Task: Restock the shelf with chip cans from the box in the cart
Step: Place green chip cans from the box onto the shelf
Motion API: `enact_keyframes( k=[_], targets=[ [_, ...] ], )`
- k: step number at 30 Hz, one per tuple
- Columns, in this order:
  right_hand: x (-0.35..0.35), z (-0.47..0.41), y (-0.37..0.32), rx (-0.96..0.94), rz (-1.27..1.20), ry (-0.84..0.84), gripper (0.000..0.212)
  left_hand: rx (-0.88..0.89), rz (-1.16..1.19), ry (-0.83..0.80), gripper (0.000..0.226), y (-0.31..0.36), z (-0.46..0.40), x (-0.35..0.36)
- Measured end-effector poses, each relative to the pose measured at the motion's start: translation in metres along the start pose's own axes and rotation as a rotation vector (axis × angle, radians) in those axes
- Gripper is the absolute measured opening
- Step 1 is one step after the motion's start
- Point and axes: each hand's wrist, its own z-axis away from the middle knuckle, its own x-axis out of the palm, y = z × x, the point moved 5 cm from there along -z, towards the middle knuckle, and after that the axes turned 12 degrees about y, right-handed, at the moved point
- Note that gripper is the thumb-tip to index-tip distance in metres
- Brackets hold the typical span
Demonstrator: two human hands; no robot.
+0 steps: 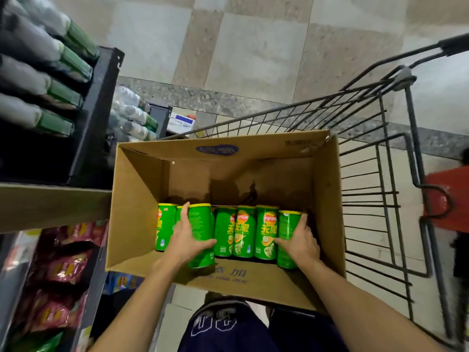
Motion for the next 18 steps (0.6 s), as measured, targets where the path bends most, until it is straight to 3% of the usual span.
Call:
enact_keyframes(
  k=[7,18],
  targets=[
    [-0.040,0.025,-0.033,-0.219,-0.168,0.119,0.127,0.071,0.020,0.020,0.131,0.021,0.024,-0.020],
    [-0.058,0.160,-0.152,-0.660,-0.231,-0.098,0.123,0.108,0.254,0.357,0.132,-0.045,0.116,-0.100]
  ],
)
